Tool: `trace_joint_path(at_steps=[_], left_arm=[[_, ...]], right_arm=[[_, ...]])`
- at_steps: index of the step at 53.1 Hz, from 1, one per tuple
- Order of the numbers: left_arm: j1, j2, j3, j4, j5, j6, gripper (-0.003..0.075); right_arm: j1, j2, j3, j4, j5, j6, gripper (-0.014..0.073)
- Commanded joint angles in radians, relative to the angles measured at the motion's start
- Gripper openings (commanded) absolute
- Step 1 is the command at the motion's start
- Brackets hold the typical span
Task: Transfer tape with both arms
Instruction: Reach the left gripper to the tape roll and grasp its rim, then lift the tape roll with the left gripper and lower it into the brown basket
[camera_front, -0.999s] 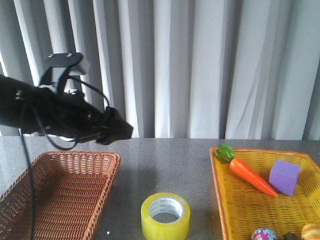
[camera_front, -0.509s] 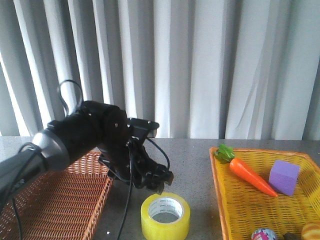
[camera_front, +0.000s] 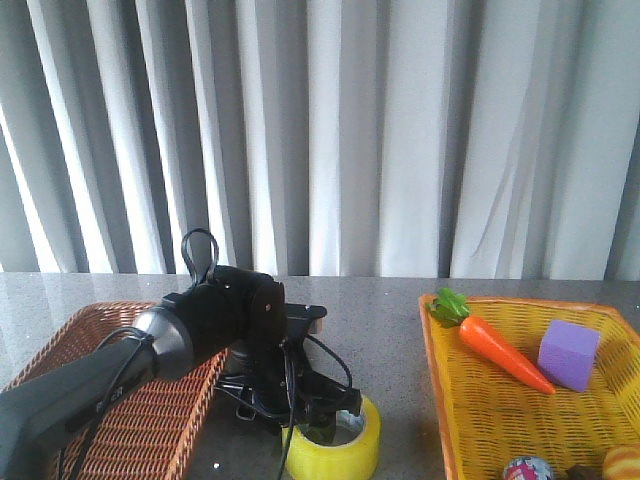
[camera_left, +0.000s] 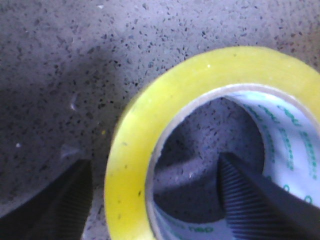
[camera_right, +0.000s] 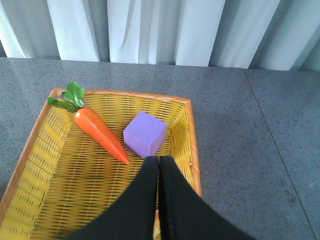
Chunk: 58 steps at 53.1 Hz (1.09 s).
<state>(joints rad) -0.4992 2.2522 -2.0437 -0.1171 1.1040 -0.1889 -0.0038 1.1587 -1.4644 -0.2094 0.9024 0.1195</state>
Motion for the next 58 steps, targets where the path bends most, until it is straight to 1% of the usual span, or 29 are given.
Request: trace_joint_path(at_steps=[1,12,16,21,27,36,40,46,48,50,53,58], left_arm=[[-0.005,-0.063,-0.034,-0.016,-0.05,-0.019,0.0372],[0.0,-0.063,-0.034,-0.015,-0.049,-0.019,0.0118],[0.0,-0.064,-0.034,-0.015,-0.052,-0.018,0.0049],[0.0,-0.078,-0.037,-0.015,-0.059,0.008,-0.0008],[0.0,-0.112,-0.09,-0.017,-0.052,0.066,-0.0007],[0.0,-0.221,-0.229,0.003,-0.018,0.15,-0.0007],[0.0,-0.277,-0.278,0.067,0.001,0.156,-0.0007],[0.002,-0.364,-0.306,0.229,0.03,0.149,-0.0006],[0.011,-0.396,-0.306,0.283,0.047,0.146,-0.0006],[0.026,-0.414,-0.306,0.304,0.058,0.145,-0.0006],[0.065,-0.452,-0.296,0.307,0.069,0.128,-0.0006],[0.152,-0.52,-0.222,0.299,0.046,0.103,-0.0006]], right_arm=[[-0.005,-0.017,-0.025,-0.012,-0.06,0.0,-0.0008],[-0.005,-0.017,-0.025,-0.012,-0.06,0.0,-0.0008],[-0.005,-0.017,-0.025,-0.012,-0.06,0.0,-0.0008],[-0.005,-0.017,-0.025,-0.012,-0.06,0.0,-0.0008],[-0.005,-0.017,-0.025,-0.012,-0.06,0.0,-0.0008],[-0.005,-0.017,-0.025,-0.012,-0.062,0.0,-0.0008],[-0.005,-0.017,-0.025,-0.012,-0.062,0.0,-0.0008],[-0.005,-0.017,-0.025,-0.012,-0.062,0.0,-0.0008],[-0.005,-0.017,-0.025,-0.012,-0.062,0.0,-0.0008],[-0.005,-0.017,-0.025,-0.012,-0.062,0.0,-0.0008],[-0.005,-0.017,-0.025,-0.012,-0.062,0.0,-0.0008],[-0.005,-0.017,-0.025,-0.012,-0.062,0.0,-0.0008]])
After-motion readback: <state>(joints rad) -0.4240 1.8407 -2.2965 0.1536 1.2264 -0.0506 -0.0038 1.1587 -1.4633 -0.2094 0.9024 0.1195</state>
